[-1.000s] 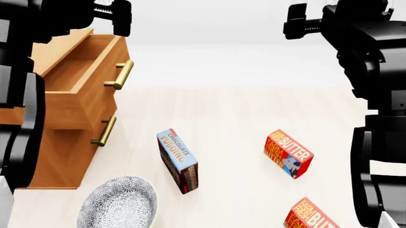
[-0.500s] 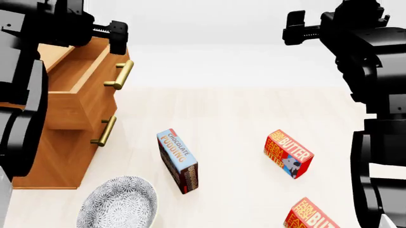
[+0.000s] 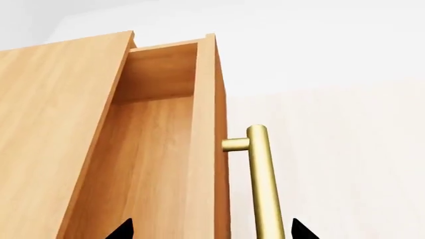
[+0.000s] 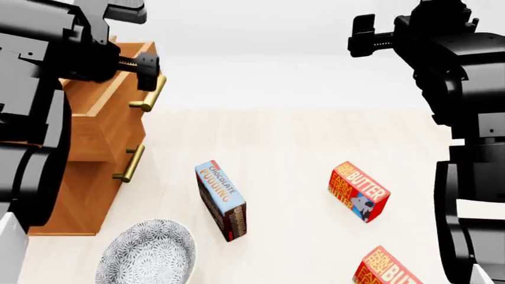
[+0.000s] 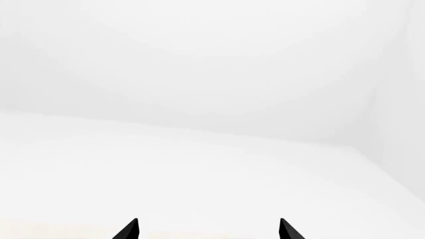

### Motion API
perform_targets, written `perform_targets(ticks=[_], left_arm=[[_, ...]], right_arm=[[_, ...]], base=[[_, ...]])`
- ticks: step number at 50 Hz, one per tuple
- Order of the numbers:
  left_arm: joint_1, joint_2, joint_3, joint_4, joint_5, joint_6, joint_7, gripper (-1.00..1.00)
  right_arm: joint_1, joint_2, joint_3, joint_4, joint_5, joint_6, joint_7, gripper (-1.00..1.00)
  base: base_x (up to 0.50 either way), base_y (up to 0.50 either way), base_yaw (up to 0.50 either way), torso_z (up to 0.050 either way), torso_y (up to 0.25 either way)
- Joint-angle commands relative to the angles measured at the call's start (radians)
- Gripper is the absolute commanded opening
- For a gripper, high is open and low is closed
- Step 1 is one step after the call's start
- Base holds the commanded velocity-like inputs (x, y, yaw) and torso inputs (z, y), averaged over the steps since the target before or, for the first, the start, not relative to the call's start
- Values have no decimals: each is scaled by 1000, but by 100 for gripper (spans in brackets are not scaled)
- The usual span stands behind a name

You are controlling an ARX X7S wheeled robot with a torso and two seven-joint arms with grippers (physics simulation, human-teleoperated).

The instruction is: Put the butter at the front in the top drawer of the cabinet and close it.

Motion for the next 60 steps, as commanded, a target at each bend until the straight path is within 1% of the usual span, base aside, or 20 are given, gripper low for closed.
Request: perform_targets(ticks=[1,42,49,60], left_arm=[[19,-4,-21,-3,23,-4,-1,100],[79,-7,-36,-3,33,-32,10,100],[84,-2,-37,-3,29,-40,28,100],[84,29,-54,-2,13,-47,71,100]], right_arm=[[3,1,-5,1,2,3,-2,100],[-10,9,-7,-24,15,16,3,100],[-9,8,-8,-20,15,14,4,100],[-12,11,-8,-29,20,21,5,100]], base=[[0,0,0,0,0],[0,0,0,0,0],[0,0,0,0,0],[0,0,0,0,0]])
